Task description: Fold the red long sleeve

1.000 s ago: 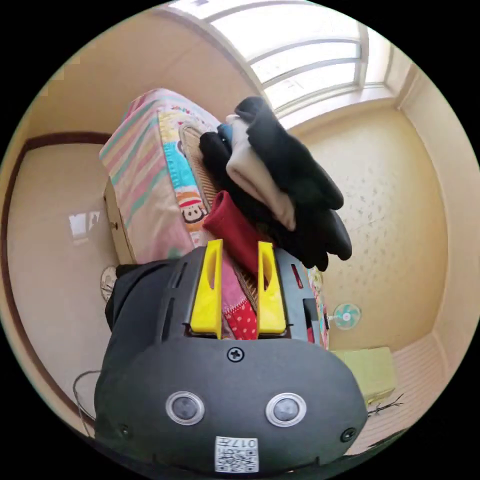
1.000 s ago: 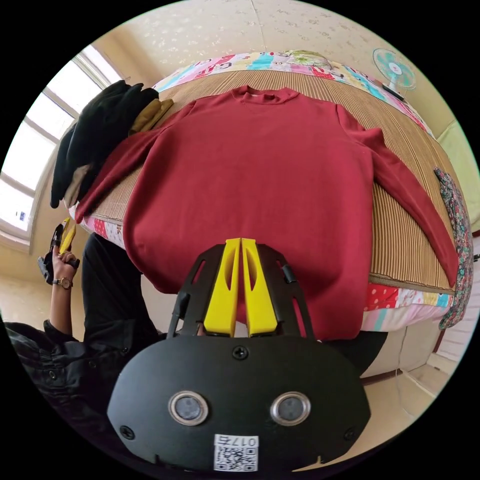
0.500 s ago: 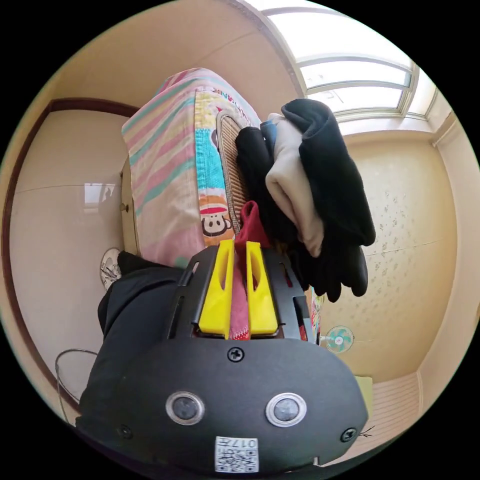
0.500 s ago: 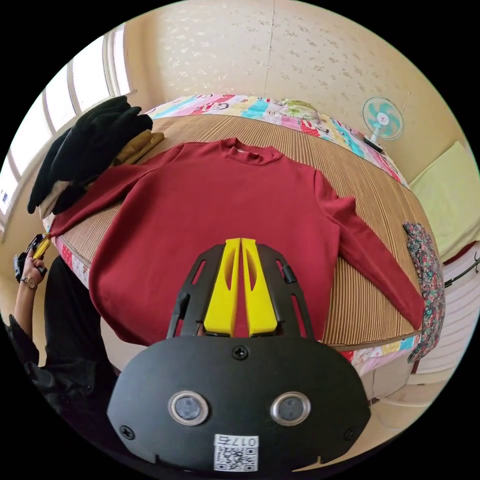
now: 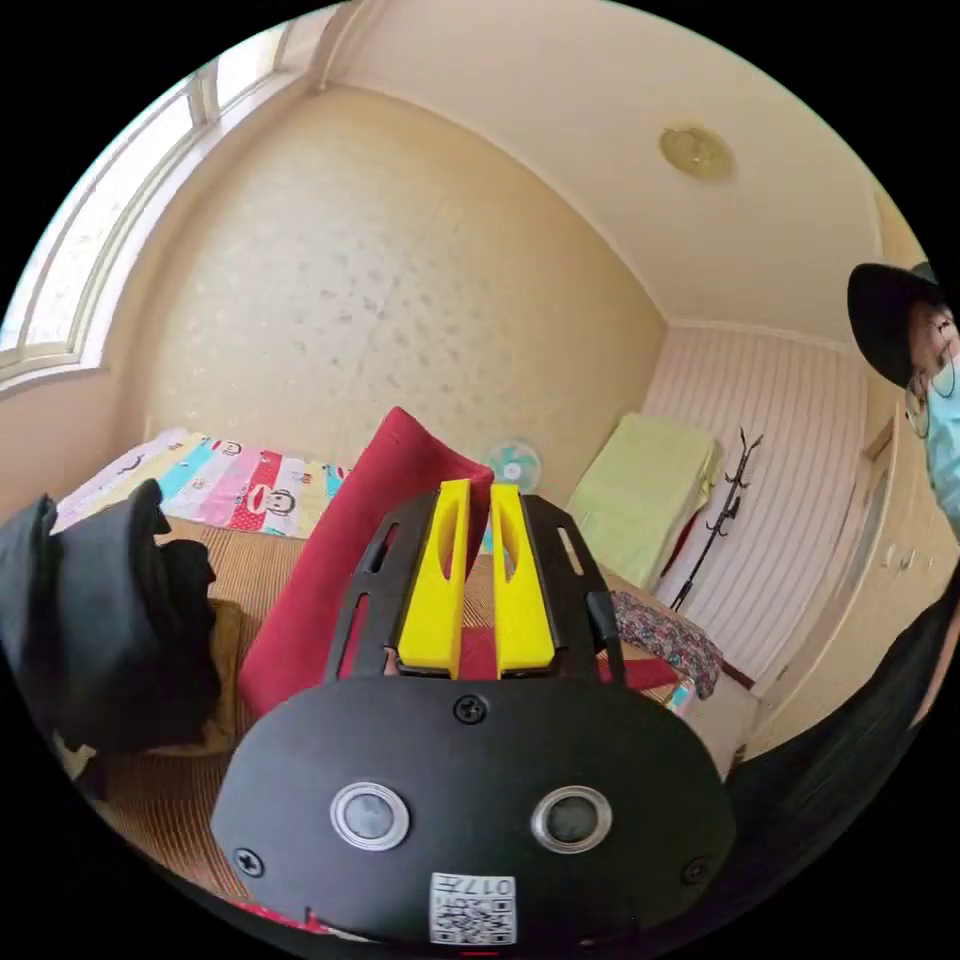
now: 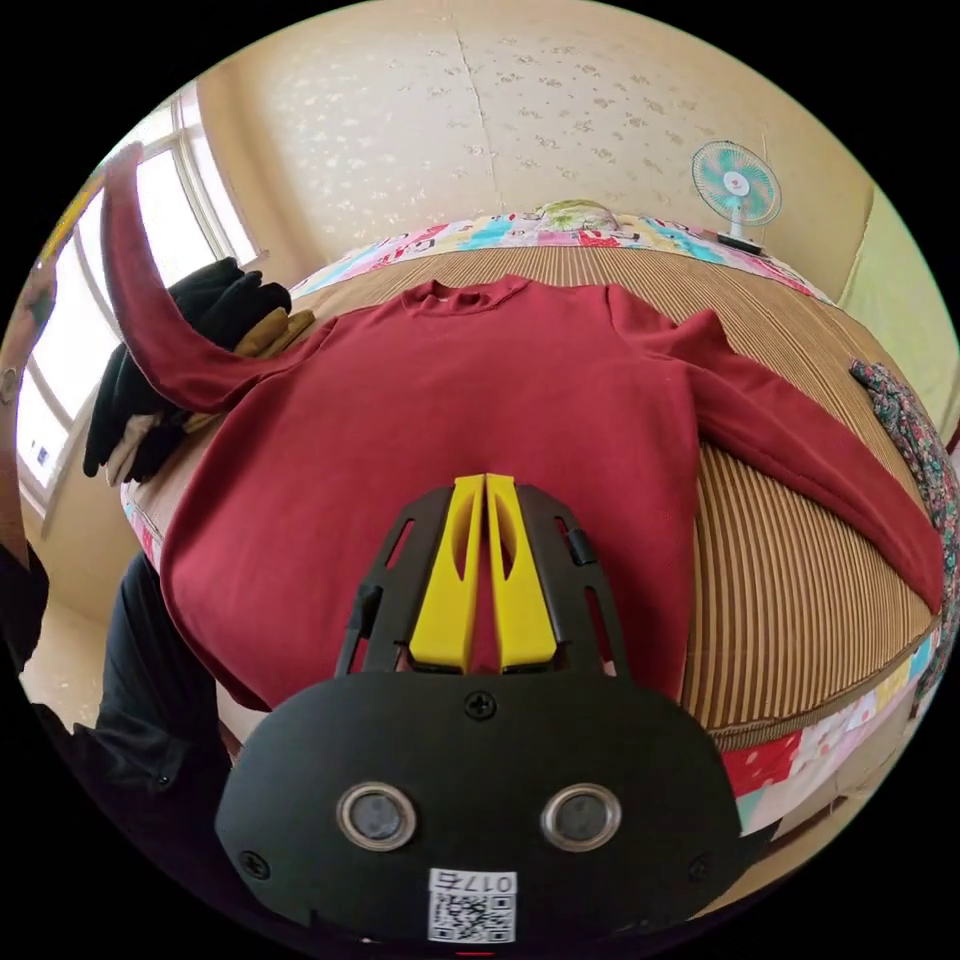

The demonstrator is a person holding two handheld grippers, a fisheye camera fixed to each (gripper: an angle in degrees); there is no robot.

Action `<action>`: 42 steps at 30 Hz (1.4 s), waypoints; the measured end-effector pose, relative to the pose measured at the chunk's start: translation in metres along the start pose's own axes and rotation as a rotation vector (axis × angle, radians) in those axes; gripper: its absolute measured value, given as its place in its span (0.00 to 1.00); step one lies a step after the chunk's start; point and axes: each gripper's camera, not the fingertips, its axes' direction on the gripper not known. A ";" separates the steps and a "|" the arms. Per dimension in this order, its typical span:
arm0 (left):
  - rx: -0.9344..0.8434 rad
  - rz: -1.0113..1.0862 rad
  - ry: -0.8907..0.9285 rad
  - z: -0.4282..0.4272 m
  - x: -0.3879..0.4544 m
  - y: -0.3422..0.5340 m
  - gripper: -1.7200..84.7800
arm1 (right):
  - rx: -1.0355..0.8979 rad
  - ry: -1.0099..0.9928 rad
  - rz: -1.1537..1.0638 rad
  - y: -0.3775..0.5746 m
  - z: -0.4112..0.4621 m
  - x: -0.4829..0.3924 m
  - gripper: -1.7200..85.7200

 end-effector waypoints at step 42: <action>-0.859 0.126 -0.123 0.418 0.034 0.341 0.11 | 0.367 -0.222 1.163 -0.077 -0.320 0.402 0.17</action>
